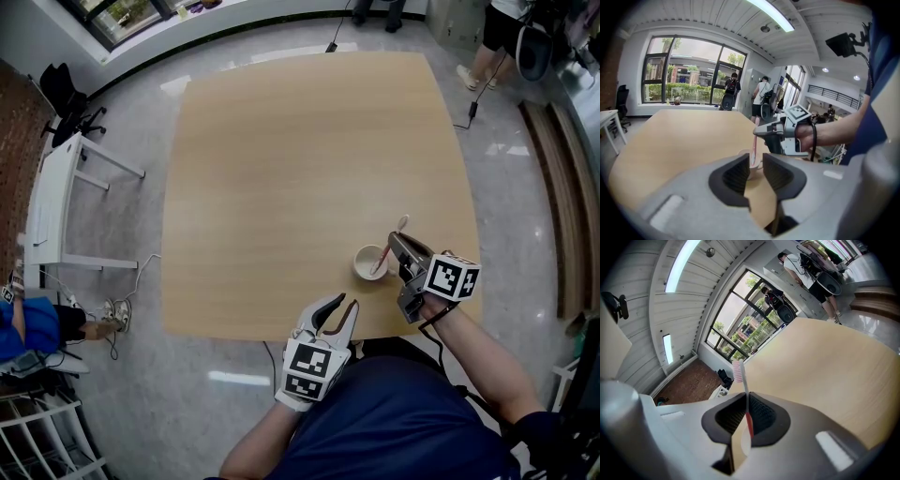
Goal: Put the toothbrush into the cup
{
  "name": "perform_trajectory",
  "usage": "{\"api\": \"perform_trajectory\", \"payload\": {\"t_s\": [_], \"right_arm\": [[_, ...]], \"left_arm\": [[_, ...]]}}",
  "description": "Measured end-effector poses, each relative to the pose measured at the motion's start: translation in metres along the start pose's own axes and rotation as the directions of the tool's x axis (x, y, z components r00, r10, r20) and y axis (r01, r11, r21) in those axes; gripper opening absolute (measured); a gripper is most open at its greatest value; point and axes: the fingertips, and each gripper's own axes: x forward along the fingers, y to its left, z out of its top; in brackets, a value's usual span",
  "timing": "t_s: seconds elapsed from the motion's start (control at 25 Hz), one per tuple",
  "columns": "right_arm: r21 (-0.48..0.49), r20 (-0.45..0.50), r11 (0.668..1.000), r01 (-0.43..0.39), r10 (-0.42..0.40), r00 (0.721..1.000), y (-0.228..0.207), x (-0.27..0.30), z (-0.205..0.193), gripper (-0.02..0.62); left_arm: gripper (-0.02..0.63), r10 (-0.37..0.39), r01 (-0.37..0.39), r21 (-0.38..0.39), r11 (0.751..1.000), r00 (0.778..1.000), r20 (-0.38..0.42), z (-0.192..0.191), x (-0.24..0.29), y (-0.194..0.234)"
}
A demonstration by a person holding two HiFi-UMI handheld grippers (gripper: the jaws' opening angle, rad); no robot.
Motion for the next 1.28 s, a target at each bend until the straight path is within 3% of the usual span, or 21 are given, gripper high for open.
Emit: {"api": "perform_trajectory", "payload": {"t_s": [1.28], "right_arm": [[-0.113, -0.118, 0.99, 0.083, -0.096, 0.988, -0.03, 0.014, -0.035, 0.026]], "left_arm": [[0.076, -0.015, 0.013, -0.048, 0.999, 0.999, -0.048, -0.01, 0.008, -0.004]]}}
